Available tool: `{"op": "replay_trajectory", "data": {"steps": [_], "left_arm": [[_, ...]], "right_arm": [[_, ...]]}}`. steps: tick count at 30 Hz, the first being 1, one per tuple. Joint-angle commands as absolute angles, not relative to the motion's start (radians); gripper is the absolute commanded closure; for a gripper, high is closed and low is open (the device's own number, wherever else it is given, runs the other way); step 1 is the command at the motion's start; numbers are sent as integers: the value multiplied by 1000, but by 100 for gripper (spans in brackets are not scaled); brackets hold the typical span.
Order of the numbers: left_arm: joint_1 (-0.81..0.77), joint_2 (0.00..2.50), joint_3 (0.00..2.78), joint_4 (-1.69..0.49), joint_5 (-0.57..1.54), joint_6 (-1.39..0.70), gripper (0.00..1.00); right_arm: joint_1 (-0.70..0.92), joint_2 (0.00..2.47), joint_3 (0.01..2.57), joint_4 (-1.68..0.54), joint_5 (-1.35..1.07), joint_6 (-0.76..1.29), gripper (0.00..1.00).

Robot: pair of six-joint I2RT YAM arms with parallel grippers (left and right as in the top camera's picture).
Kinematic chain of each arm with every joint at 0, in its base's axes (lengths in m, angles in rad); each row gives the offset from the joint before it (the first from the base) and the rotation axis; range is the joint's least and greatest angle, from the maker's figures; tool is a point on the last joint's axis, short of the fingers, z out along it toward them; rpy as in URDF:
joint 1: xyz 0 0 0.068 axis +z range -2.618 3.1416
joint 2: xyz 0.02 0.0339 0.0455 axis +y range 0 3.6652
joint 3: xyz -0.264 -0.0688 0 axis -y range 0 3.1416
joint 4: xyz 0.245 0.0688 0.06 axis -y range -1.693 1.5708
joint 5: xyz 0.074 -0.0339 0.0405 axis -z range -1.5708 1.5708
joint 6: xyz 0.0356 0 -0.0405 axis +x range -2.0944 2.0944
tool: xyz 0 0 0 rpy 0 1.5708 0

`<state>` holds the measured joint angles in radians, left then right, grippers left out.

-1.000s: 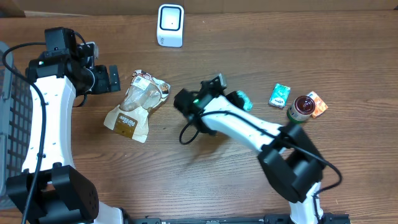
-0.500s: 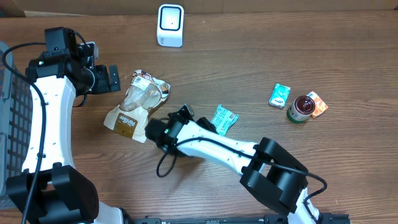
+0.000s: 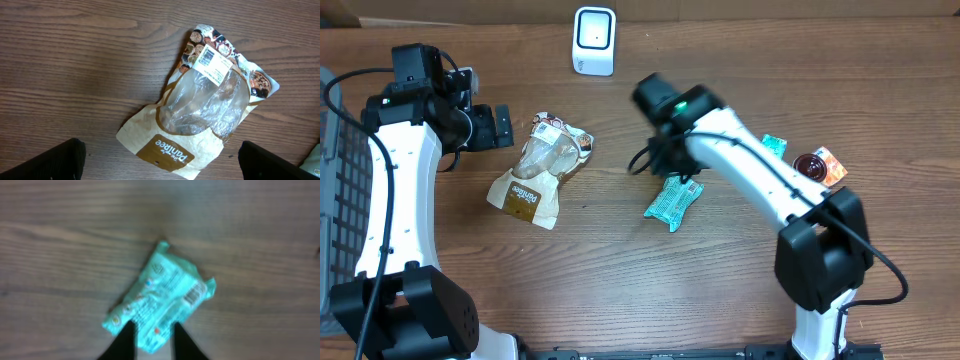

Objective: Scan the item barcode

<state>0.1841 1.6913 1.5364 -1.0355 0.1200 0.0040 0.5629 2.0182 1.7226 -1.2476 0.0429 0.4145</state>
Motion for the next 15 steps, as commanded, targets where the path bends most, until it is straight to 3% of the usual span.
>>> {"op": "replay_trajectory", "data": {"steps": [1, 4, 12, 15], "left_arm": [[189, 1680, 1551, -1036, 124, 23, 0], [189, 1680, 1551, -1036, 124, 22, 0], [189, 1680, 1551, -1036, 124, 23, 0], [189, 1680, 1551, -1036, 124, 22, 0]], "right_arm": [[552, 1995, 1651, -1238, -114, 468, 90], [550, 1995, 1576, -1202, -112, 530, 96], [550, 2006, 1392, -1051, -106, 629, 96], [548, 2007, 1382, -1024, -107, 607, 86]]}}
